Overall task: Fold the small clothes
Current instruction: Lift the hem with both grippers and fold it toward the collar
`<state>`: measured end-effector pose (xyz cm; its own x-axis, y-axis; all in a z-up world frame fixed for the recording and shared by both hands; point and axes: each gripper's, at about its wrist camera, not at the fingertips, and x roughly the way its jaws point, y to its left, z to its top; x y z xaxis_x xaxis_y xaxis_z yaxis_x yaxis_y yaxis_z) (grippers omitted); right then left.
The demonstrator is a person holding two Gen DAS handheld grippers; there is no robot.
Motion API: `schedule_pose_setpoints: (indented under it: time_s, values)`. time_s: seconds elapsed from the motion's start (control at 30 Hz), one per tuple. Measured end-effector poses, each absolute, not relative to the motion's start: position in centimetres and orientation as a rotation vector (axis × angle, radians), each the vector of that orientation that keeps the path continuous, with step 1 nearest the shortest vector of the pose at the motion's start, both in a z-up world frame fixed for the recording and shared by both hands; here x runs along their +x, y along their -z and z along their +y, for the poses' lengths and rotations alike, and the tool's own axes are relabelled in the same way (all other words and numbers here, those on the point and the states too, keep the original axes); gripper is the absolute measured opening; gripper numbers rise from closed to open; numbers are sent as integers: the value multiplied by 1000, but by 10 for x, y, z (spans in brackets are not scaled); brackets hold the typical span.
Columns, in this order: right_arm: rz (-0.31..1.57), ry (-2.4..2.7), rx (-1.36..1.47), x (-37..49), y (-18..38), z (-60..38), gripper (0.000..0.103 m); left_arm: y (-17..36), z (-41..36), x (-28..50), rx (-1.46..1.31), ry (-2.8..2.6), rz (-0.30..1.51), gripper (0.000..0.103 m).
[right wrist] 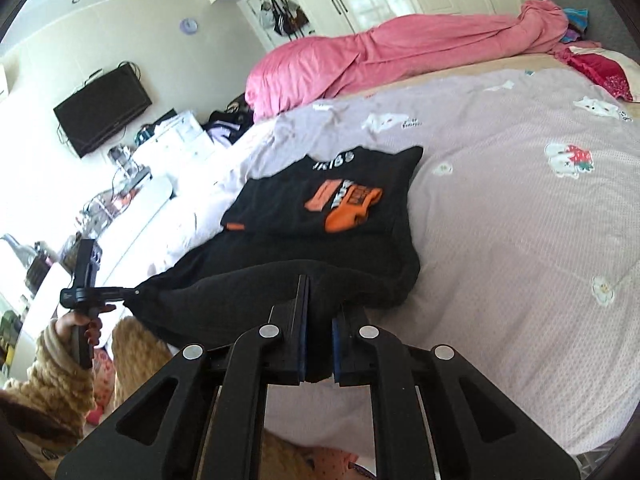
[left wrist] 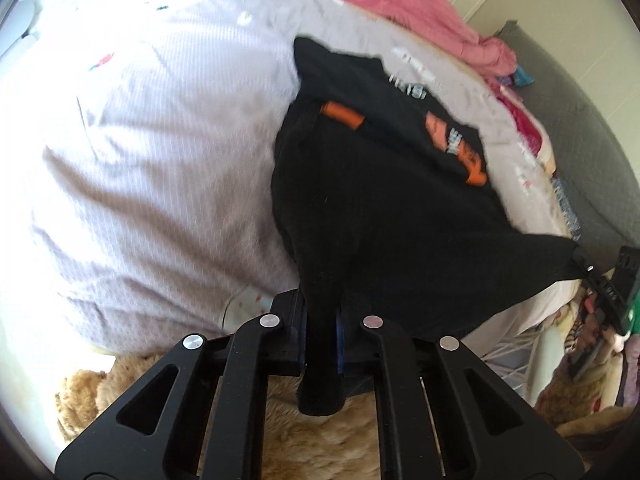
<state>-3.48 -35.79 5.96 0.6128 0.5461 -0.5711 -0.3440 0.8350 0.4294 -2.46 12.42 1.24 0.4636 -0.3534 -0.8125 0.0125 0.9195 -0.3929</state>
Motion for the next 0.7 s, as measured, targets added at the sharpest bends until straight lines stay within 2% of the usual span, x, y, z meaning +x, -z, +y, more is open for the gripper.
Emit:
schedule_pose_setpoints:
  time_s: [0.7]
  values:
    - [584,-457,345,30,-90,-364,8,-77,126,47,-415,170,828,4]
